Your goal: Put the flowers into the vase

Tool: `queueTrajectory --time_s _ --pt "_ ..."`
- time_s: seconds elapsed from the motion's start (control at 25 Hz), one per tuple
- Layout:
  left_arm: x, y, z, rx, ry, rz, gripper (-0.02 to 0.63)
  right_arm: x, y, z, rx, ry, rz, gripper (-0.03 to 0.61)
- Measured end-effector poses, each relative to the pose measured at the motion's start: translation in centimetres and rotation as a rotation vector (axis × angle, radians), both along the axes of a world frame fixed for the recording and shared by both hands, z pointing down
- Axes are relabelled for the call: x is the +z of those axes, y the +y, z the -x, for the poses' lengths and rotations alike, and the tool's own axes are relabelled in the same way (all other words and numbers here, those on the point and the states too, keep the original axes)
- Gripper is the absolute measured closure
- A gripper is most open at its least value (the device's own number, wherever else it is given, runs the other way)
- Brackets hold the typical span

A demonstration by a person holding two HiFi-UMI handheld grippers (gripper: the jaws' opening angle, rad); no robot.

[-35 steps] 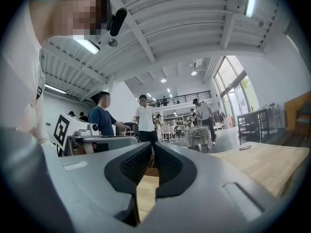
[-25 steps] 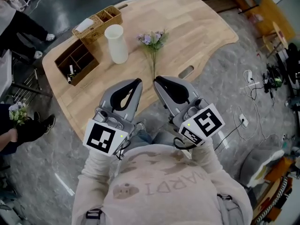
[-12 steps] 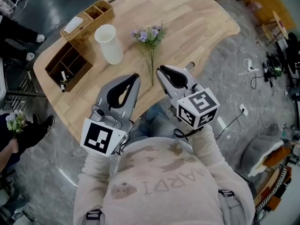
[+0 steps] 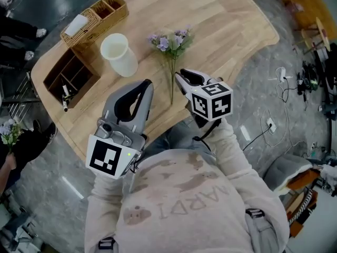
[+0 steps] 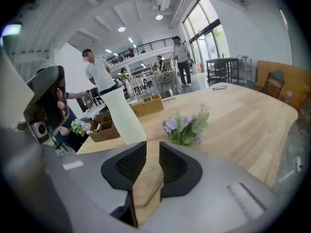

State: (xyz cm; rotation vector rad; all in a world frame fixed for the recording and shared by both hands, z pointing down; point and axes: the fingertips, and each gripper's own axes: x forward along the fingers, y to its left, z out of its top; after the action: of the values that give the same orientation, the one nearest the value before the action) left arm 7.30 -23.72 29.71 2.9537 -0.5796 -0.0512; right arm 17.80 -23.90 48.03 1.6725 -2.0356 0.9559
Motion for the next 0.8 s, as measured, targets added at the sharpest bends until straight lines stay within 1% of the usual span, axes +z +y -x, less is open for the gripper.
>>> queueTrajectory --time_s 0.24,0.36,0.6,0.8 --pt "1.8 -2.3 -0.7 -0.023 -0.021 0.040 0.614 6.2 -1.1 -1.1 0.005 -0.022 0.203 0.449" --pt "2.5 -3.0 -0.8 -0.038 -0.029 0.064 0.614 8.7 -1.2 -1.2 0.015 -0.052 0.280 0.437" --pt "3.8 -3.9 -0.8 -0.059 -0.035 0.093 0.614 11.2 -2.2 -1.6 0.028 -0.071 0.356 0.420" --pt "4.3 -4.5 -0.5 -0.075 -0.038 0.108 0.614 12.7 -3.1 -1.4 0.035 -0.113 0.407 0.413"
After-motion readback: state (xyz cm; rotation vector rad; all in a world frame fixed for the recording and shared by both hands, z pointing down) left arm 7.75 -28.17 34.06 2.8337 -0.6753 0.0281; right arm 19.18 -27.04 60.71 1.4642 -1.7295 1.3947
